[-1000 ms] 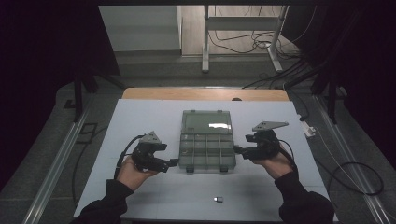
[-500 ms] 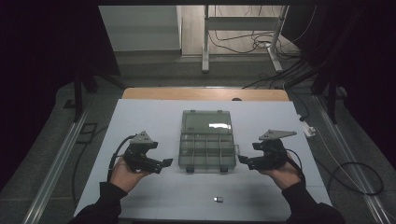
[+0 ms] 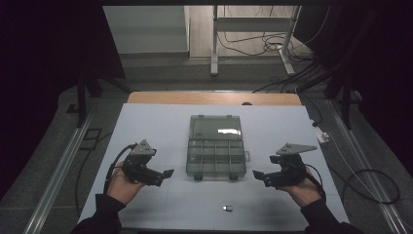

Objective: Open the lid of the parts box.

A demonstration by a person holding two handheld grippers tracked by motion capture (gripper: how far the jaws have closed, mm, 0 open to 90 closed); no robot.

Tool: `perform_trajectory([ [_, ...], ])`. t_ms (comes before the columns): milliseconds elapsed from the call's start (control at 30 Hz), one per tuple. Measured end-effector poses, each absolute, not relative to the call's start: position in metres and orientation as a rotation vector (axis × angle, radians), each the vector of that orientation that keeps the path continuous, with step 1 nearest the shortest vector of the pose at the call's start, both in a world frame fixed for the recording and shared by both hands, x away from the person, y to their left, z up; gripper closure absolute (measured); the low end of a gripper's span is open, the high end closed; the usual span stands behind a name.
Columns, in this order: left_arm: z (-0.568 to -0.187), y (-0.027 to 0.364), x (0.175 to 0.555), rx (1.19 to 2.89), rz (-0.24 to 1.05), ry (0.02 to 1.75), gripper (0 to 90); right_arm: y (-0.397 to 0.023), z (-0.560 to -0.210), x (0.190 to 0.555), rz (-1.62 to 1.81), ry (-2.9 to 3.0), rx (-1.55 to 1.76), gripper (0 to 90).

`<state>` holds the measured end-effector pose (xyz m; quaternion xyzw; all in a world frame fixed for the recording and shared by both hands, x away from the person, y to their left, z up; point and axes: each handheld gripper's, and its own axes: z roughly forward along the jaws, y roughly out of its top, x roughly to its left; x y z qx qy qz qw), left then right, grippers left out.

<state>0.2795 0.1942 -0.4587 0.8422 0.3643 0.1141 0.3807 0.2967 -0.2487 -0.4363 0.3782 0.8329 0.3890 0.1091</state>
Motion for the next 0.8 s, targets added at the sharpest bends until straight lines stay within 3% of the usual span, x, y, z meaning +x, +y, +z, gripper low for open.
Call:
perform_trajectory([
  [433,-0.456,0.210,0.263,2.110,0.269,0.956,0.0,-0.263,-0.441,0.277,1.158,2.447,1.157,0.3],
  [800,-0.455,0.225,0.244,2.072,0.279,0.986,0.0,-0.273,-0.445,0.263,1.144,2.450,1.189,0.0],
])
